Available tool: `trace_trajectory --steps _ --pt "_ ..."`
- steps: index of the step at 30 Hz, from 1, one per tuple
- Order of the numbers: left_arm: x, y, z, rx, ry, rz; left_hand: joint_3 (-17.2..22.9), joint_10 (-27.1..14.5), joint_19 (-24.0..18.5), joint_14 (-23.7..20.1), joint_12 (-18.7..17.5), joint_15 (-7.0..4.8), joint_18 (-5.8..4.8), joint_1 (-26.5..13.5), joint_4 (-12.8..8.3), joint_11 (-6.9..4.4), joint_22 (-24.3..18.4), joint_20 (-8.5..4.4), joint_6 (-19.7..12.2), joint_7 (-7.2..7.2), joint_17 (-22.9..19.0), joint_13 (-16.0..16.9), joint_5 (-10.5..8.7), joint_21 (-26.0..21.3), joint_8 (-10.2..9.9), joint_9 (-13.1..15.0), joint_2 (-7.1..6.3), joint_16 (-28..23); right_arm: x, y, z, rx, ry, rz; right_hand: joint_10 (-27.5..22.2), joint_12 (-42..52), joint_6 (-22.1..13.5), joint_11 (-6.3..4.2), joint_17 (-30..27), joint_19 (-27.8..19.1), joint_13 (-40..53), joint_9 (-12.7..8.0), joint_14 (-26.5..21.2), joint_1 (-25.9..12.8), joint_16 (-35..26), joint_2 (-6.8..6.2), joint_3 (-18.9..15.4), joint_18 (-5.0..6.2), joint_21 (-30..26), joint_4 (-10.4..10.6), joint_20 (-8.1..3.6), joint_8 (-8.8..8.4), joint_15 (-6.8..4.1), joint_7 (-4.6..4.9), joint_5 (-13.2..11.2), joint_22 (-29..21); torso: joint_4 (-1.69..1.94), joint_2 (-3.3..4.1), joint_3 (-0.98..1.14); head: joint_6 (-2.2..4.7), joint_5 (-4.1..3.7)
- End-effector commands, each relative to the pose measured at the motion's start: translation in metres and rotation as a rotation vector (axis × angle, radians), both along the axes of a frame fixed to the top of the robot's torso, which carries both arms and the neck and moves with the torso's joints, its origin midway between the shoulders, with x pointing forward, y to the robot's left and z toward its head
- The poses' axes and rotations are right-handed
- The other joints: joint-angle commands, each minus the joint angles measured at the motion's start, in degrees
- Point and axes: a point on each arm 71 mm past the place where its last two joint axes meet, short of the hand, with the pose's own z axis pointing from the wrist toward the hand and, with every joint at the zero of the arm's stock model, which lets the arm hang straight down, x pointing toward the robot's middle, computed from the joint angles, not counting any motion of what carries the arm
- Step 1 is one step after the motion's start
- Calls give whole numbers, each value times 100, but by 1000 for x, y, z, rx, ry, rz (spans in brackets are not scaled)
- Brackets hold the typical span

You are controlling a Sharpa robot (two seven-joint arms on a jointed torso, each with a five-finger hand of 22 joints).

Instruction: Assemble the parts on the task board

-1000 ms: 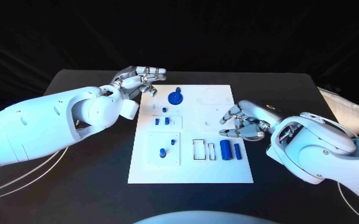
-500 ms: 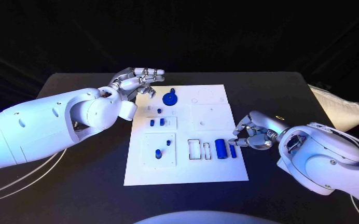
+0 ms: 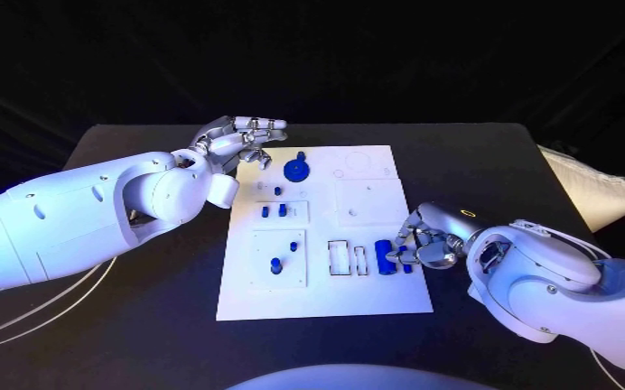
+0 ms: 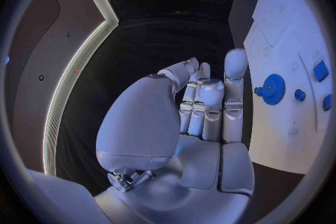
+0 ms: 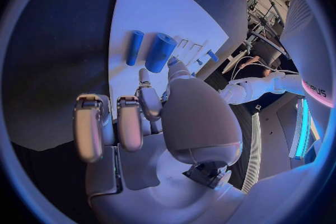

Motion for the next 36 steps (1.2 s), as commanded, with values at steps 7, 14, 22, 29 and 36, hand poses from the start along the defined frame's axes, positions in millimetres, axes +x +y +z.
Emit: trace_trajectory --steps 7,14,22,29,36 --pt "-1 -1 0 -8 -5 -17 -31 -43 -35 -37 34 -12 61 -7 -16 8 -5 10 -34 7 -7 5 -5 -35 1 -1 35 2 2 8 -9 -43 11 27 17 46 -34 12 465 54 72 33 398 121 35 48 -64 -96 26 -4 9 76 37 -14 0 681 7 -3 -3 -17 -3" --pt "-1 0 0 -8 -5 -17 -31 -43 -35 -37 34 -12 61 -7 -16 8 -5 10 -34 7 -7 5 -5 -35 1 -1 35 2 3 14 -16 -48 27 35 31 74 -28 8 475 55 125 53 399 158 42 115 -83 -97 28 7 7 105 34 -19 43 686 0 0 1 -32 16" --pt "-1 1 0 -7 -4 -16 -31 -43 -35 -37 34 -12 61 -7 -16 8 -5 10 -34 7 -7 5 -5 -35 1 -1 35 2 5 17 -24 -54 53 36 54 107 24 -11 484 55 208 105 399 255 47 262 -106 -97 32 2 -2 180 20 -40 174 694 8 -3 -1 -56 31" --pt "-1 1 0 -7 -4 -16 -31 -43 -35 -37 34 -12 61 -7 -16 8 -5 10 -34 7 -7 5 -5 -35 1 -1 35 2 6 16 -25 -36 41 16 137 191 174 -67 501 85 346 197 402 356 57 477 -94 -107 56 -2 -33 291 -23 -106 381 740 0 -7 -4 -73 25" --pt "-1 1 0 -8 -4 -17 -31 -43 -35 -37 34 -12 61 -7 -16 8 -5 10 -34 7 -7 5 -5 -35 1 -1 35 2 5 16 -20 24 8 -17 240 293 309 -139 549 136 491 292 411 451 83 663 -50 -125 94 -3 -85 371 -83 -188 577 811 -1 -12 1 -73 9"
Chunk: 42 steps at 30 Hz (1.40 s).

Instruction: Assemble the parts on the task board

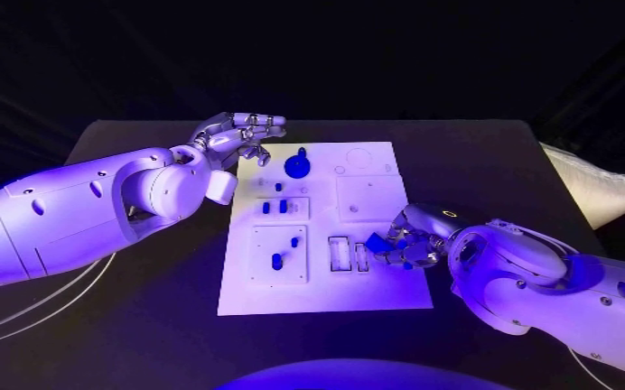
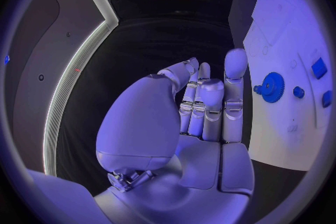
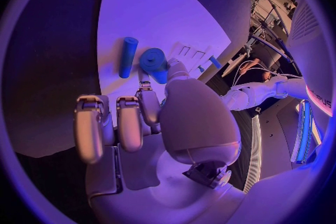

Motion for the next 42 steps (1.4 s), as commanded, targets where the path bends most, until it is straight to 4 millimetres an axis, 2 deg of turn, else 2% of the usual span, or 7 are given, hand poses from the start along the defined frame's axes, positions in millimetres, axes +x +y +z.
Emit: trace_trajectory --steps 1,10,13,20,24,29,42 --pt "-1 -3 1 -9 -7 -21 -31 -43 -35 -37 34 -12 61 -7 -16 8 -5 10 -34 7 -7 8 -5 -35 1 -1 35 2 -2 -1 2 53 -19 -39 97 45 79 -37 560 103 43 96 422 160 43 222 37 -64 32 -2 -54 53 -59 -39 102 824 -2 -3 5 5 -7" --pt "-1 -4 1 -10 -7 -23 -31 -43 -35 -37 34 -12 61 -7 -16 8 -5 10 -34 7 -7 8 -5 -35 1 -1 35 2 -11 8 19 183 -37 -53 125 40 90 -54 574 124 75 155 424 101 50 292 5 -72 48 39 -82 54 -79 -55 289 854 7 -2 2 17 -21" --pt "-1 -4 1 -11 -7 -24 -31 -43 -35 -37 34 -12 61 -7 -16 8 -5 10 -34 7 -7 8 -5 -35 1 -1 35 2 -12 11 20 192 -16 -49 132 38 107 -59 577 127 83 174 425 73 52 312 -6 -73 51 44 -87 61 -83 -62 334 860 17 1 1 19 -17" --pt "-1 -5 1 -11 -7 -25 -31 -43 -35 -37 34 -12 61 -7 -16 8 -5 10 -34 7 -7 8 -5 -35 1 -1 35 2 -11 24 14 182 65 -17 137 0 139 -70 579 126 73 223 425 -63 52 369 -60 -73 50 58 -97 72 -93 -75 369 860 8 4 -1 7 13" --pt "-1 -5 1 -12 -7 -26 -31 -43 -35 -37 34 -12 61 -7 -16 8 -5 10 -34 7 -7 8 -5 -35 1 -1 35 2 -12 33 9 166 113 7 146 -34 163 -82 584 123 61 265 426 -191 55 429 -108 -71 48 57 -104 80 -102 -90 347 856 8 4 -2 -7 19" --pt "-1 -5 1 -11 -7 -25 -31 -43 -35 -37 34 -12 61 -7 -16 8 -5 10 -34 7 -7 8 -5 -35 1 -1 35 2 -13 41 5 154 152 26 202 -2 246 -109 596 135 129 344 429 -456 60 558 -210 -75 56 62 -122 116 -123 -123 188 874 -1 5 -1 -21 34" --pt "-1 -6 1 -12 -7 -27 -36 -57 -38 -42 54 -11 62 -8 -22 8 -1 12 -40 6 -12 11 -2 -34 7 1 45 7 -12 49 3 157 160 33 221 11 277 -124 599 138 158 378 429 -483 61 555 -247 -76 58 48 -131 134 -135 -142 142 880 7 0 4 -24 47"
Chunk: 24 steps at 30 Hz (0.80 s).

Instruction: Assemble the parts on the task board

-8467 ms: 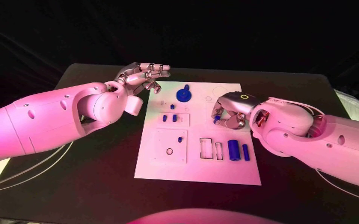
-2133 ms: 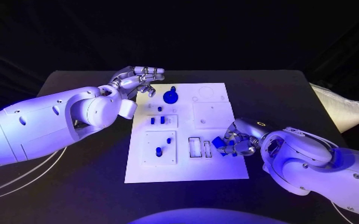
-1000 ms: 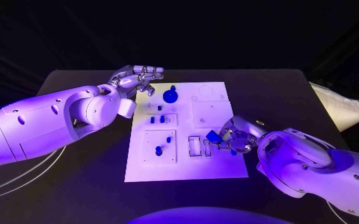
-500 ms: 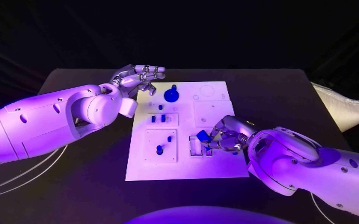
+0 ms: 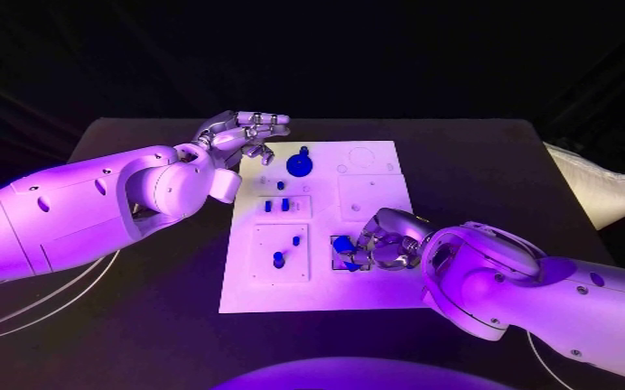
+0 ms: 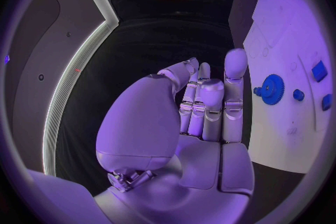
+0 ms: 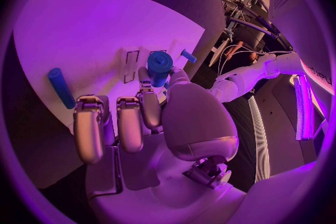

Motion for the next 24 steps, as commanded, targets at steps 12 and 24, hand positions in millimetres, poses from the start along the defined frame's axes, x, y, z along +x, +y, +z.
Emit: trace_trajectory --steps 12,24 --pt "-1 -3 1 -9 -6 -21 -26 -52 -38 -43 41 -11 61 -8 -12 2 -1 12 -40 6 -11 10 -2 -34 7 1 45 7 3 3 -3 -42 -14 14 72 -186 177 -108 504 94 -58 544 400 -972 -43 -78 -731 -63 -4 -8 -66 42 -46 -172 -1912 820 -1 3 2 -7 11" --pt "-1 -2 1 -9 -4 -23 -28 -57 -42 -47 47 -10 64 -11 -11 3 -8 13 -42 7 -20 11 -2 -45 9 1 49 4 7 -6 -2 -86 -69 16 22 -327 120 -77 458 59 -116 625 391 -1153 -78 -299 -748 -51 -37 11 -40 27 -27 -156 -2279 774 -9 0 9 -7 20"
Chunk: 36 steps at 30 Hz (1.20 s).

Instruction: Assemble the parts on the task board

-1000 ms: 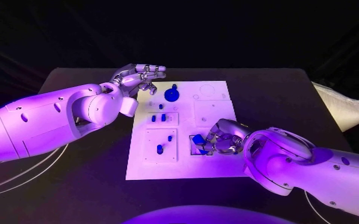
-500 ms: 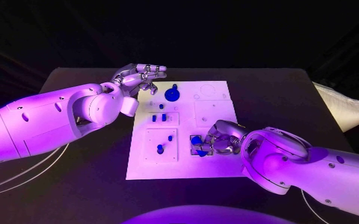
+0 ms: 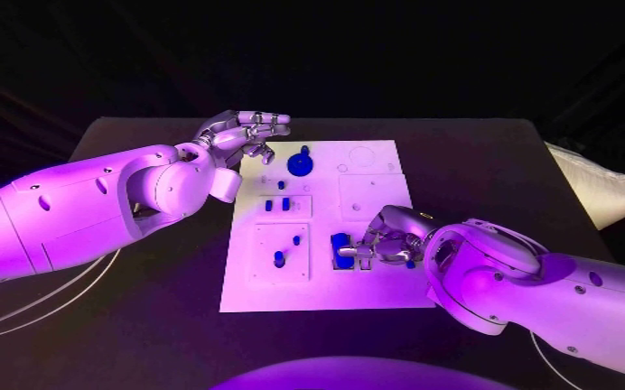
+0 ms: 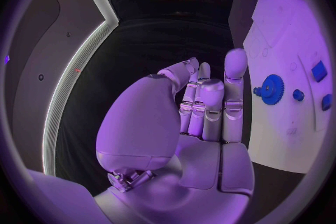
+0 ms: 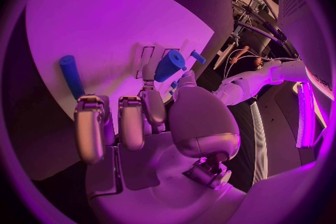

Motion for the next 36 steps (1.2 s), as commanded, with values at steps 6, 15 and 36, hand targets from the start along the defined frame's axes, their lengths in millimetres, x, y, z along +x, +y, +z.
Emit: trace_trajectory --steps 6,15,36 --pt "-1 -3 1 -10 -5 -24 -22 -42 -42 -47 16 -10 64 -11 -5 -11 -8 13 -42 7 -13 7 -2 -44 8 1 49 4 -2 4 2 -24 -27 34 -6 -18 -63 1 476 74 57 100 434 928 -29 132 327 -64 -7 -335 -2 -22 2 -13 358 796 4 0 4 -7 -4" --pt "-1 -3 1 -10 -5 -24 -22 -42 -42 -47 16 -10 64 -11 -5 -11 -8 13 -42 7 -13 7 -2 -44 8 1 49 4 1 9 -1 -43 -34 46 43 30 -12 -42 523 104 139 189 445 1641 -5 339 580 -74 14 -736 -27 22 -30 -56 445 838 7 2 0 -27 -8" --pt "-1 0 1 -7 -5 -17 -22 -42 -42 -47 16 -10 64 -11 -5 -11 -8 13 -42 7 -13 7 -2 -44 8 1 49 4 -7 -35 24 71 -127 -29 -83 -242 -289 43 434 37 2 171 423 1800 -65 313 594 -53 -43 -853 6 -177 29 55 865 755 -30 -11 3 -7 -72"
